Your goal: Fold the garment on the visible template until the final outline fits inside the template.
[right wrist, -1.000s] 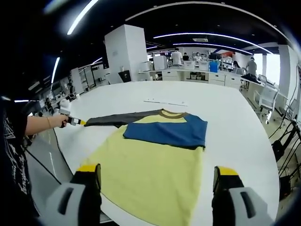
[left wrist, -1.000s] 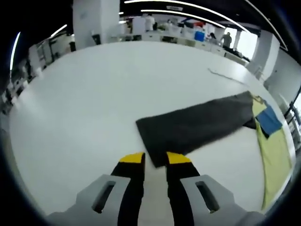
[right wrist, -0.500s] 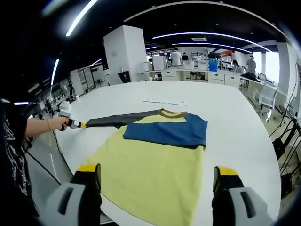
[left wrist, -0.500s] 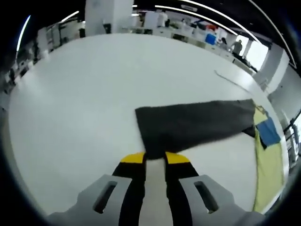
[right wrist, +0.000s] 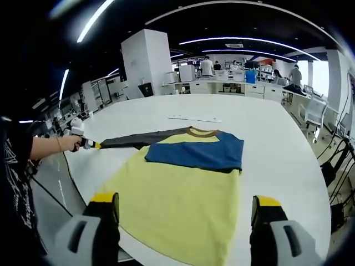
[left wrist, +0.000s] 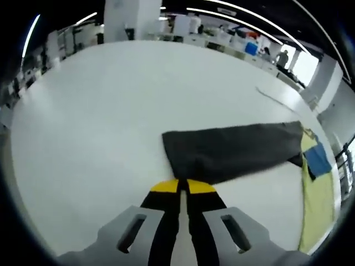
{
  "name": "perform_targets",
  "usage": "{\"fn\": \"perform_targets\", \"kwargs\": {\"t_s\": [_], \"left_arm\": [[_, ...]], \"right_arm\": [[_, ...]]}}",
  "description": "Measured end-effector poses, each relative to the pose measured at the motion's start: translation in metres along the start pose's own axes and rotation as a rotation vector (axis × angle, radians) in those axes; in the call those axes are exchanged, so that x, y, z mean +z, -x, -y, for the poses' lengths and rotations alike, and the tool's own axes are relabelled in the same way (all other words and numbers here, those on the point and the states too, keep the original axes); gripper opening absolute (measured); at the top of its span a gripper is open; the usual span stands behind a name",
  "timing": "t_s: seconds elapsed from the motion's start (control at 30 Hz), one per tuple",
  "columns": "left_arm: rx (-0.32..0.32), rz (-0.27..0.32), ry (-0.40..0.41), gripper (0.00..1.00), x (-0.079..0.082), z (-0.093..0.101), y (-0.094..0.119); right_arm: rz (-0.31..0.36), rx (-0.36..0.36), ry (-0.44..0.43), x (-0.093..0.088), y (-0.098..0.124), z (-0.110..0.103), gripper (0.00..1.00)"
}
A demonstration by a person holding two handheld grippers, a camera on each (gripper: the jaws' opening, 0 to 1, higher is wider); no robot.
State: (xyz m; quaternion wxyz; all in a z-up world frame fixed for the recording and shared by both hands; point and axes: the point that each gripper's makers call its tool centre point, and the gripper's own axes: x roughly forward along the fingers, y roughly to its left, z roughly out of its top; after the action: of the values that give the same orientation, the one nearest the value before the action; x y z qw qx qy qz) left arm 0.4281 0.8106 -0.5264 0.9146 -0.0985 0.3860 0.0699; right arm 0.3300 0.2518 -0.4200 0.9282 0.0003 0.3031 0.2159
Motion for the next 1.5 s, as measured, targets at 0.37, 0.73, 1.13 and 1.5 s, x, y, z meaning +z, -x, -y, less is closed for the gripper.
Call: {"fn": "perform_targets", "kwargs": {"t_s": [0.37, 0.73, 1.13, 1.5], "left_arm": [[-0.003, 0.008, -0.001, 0.00, 0.008, -0.002, 0.000], [0.001, -0.007, -0.048, 0.00, 0.006, 0.004, 0.004], [-0.065, 0.069, -0.070, 0.00, 0.031, 0.029, 0.009], [-0.119, 0.102, -0.124, 0.00, 0.043, 0.068, 0.018]], "right_arm": [[0.004, -0.003, 0.002, -0.001, 0.002, 0.002, 1.00], [0.000, -0.003, 0.009, -0.002, 0.003, 0.002, 1.00], [0.000, -0.002, 0.029, -0.003, 0.005, 0.006, 1.00], [0.006, 0.001, 0.030, -0.003, 0.006, 0.006, 1.00]]}}
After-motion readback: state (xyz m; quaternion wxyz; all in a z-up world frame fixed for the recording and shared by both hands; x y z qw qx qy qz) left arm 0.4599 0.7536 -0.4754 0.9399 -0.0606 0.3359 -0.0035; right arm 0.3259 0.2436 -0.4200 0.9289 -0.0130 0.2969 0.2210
